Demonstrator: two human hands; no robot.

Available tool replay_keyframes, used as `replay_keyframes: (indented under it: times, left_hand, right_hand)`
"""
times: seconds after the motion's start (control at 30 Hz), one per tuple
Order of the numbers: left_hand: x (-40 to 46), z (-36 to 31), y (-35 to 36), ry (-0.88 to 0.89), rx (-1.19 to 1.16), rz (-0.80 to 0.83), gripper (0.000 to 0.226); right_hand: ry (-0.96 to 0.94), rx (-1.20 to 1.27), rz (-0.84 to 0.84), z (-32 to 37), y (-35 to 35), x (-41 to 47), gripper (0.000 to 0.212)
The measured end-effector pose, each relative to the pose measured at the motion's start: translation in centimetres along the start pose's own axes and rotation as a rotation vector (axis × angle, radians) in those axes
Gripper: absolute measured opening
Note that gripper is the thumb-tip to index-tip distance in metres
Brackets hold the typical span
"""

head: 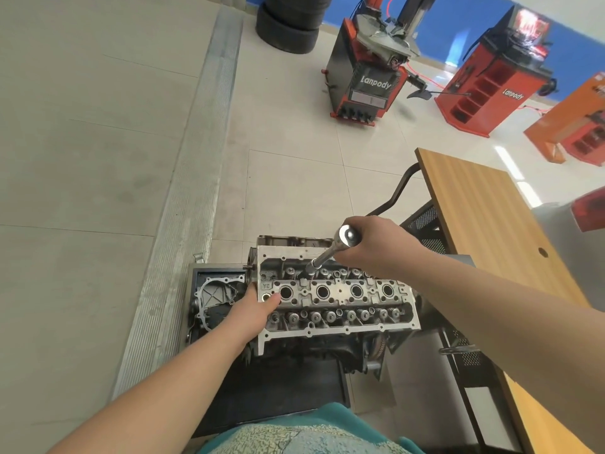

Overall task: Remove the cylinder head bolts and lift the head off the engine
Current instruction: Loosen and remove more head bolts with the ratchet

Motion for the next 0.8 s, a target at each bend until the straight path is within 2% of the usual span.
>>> replay_keyframes:
  times: [0.13, 0.2, 0.23, 0.3, 0.33, 0.4, 0.47, 0.57, 0.67, 0.73, 0.8]
  left_hand:
    - [-0.4, -0.2, -0.1, -0.017, 0.002, 0.010, 0.085]
    - [-0.6, -1.9, -0.6, 0.042, 0.146, -0.065, 0.087]
    - [-1.0, -3.5, -0.9, 0.127, 0.192, -0.142, 0.087]
    - [-2.2, -8.5, -1.4, 0.408, 0.081, -0.249, 0.074]
    - [-2.8, -11.3, -1.4, 0.530, -0.024, -0.238, 0.062]
    - [-3.2, -16.2, -0.5, 0.631, -0.173, -0.122, 0.035]
    - [-2.8, -19.4, 1.3, 0.655, -0.156, -0.061, 0.023]
    - [-1.7, -21.0, 3.6, 0.620, -0.065, -0.112, 0.014]
    - [-0.9, -21.2, 4.6, 0.596, 0.027, -0.211, 0.022]
    - [-0.4, -21.4, 4.7, 0.593, 0.066, -0.270, 0.026]
    - [-0.2, -21.6, 4.8, 0.568, 0.068, -0.308, 0.027]
  right_hand:
    - [-0.023, -0.050, -0.036, 1.1, 0.8, 0.3, 0.024]
    - [-0.054, -0.174, -0.119, 1.3, 1.1, 0.6, 0.031]
    - [-0.073, -0.220, -0.161, 1.3, 1.2, 0.7, 0.032]
    - [-0.130, -0.261, -0.234, 1.2, 1.3, 0.7, 0.035]
    - [-0.161, -0.261, -0.247, 1.1, 1.4, 0.7, 0.037]
    - [-0.203, -0.225, -0.201, 0.9, 1.4, 0.4, 0.041]
    - [-0.245, -0.197, -0.107, 0.6, 1.3, 0.3, 0.036]
    - [-0.230, -0.054, -0.022, -1.0, 0.7, 0.1, 0.034]
    - [-0.213, 0.120, -0.012, -3.1, -0.4, -0.2, 0.040]
    - [-0.202, 0.106, -0.021, -4.9, -1.0, -0.5, 0.039]
    - [-0.166, -0.019, -0.026, -7.8, -1.5, -0.7, 0.028]
Point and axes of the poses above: each hand's wrist, its own x-axis towards the middle knuckle, its own y-axis out of the palm, z = x × y, the point moved 3 cm from there along x, towards the middle knuckle, and after that the axes turned 12 degrees about y, right-handed, at the moved point
